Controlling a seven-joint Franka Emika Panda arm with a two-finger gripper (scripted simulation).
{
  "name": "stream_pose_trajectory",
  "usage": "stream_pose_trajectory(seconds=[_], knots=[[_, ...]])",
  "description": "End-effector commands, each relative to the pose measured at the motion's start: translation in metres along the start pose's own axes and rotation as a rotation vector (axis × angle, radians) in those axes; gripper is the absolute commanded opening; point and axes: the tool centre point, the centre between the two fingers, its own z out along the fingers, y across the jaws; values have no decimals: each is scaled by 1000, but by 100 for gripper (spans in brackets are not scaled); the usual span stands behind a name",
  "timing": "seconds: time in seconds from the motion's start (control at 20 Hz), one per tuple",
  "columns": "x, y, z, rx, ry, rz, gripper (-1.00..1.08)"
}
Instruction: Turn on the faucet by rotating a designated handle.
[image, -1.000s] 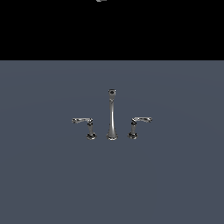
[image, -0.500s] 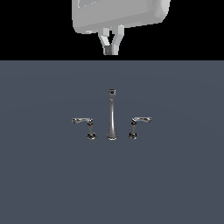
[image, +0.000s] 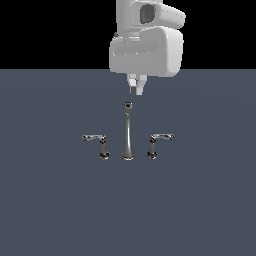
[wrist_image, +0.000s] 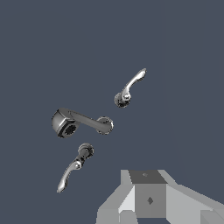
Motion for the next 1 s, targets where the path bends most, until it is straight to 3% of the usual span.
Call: stream_pose_trajectory(seconds=[0.0, 0.95], knots=[[14, -5, 17, 1, 2, 69, -100], [119, -10, 134, 1, 15, 546, -100]])
